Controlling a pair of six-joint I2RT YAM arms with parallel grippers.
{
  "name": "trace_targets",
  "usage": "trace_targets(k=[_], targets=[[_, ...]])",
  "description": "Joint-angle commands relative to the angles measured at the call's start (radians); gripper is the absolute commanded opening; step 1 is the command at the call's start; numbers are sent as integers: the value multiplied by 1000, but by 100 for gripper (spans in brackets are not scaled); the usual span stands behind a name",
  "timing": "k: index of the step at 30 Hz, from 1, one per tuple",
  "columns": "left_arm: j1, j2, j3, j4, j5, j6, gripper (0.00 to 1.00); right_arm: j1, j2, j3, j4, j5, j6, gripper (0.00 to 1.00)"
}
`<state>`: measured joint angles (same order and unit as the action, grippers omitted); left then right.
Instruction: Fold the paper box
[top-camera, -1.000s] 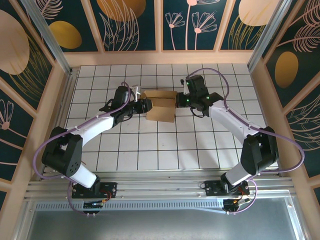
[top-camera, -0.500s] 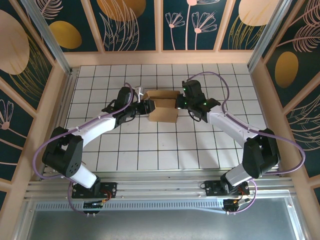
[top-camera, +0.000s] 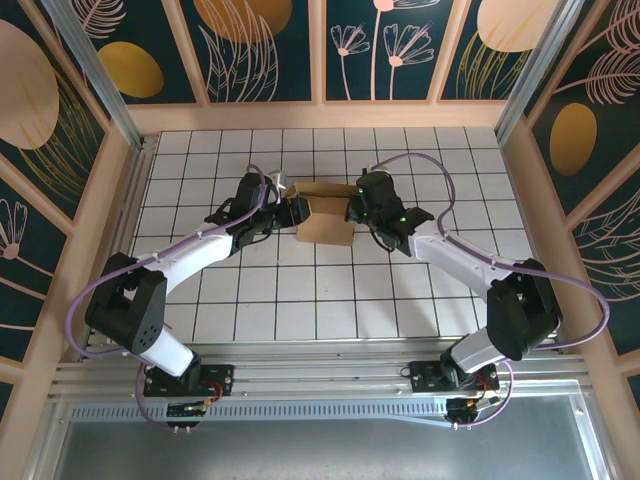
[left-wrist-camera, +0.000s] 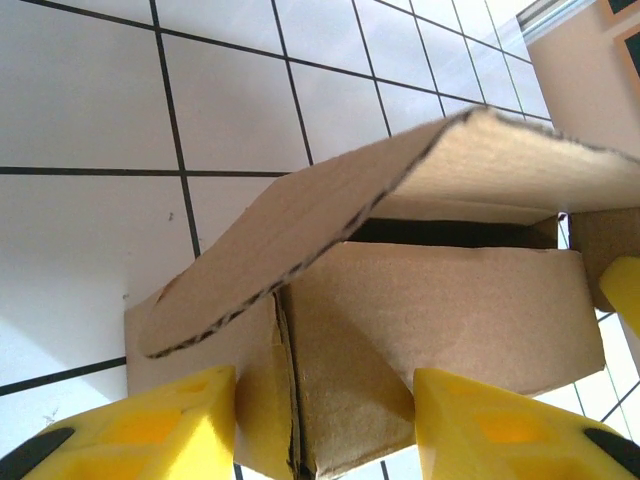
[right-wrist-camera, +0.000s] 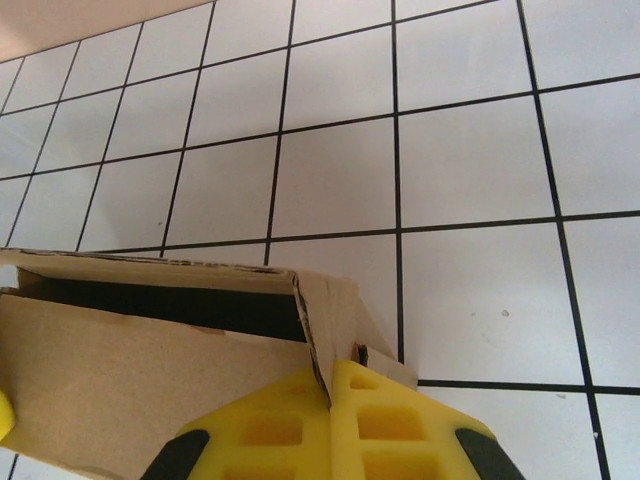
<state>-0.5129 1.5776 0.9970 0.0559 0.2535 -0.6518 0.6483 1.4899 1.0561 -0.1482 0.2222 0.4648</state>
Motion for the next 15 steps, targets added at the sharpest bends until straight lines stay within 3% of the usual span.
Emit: trace_targets(k=[1,4,9,13,15], targets=[[-10,9,16,24,15,-31,47,50,-2,-86,-36,31,40,0],[-10,-11,0,47,24,-36,49,62,-17,-140,15,79,34,0],[-10,-125,-60,90,11,9,69,63,-14,-164,29,87,22,0],[-10,-283,-104,65,-16,84,72,65,-19,-160,32,94,7,1],[-10,-362,-101,5,-89,164,70,66,-25,-152,33,92,-8,2]])
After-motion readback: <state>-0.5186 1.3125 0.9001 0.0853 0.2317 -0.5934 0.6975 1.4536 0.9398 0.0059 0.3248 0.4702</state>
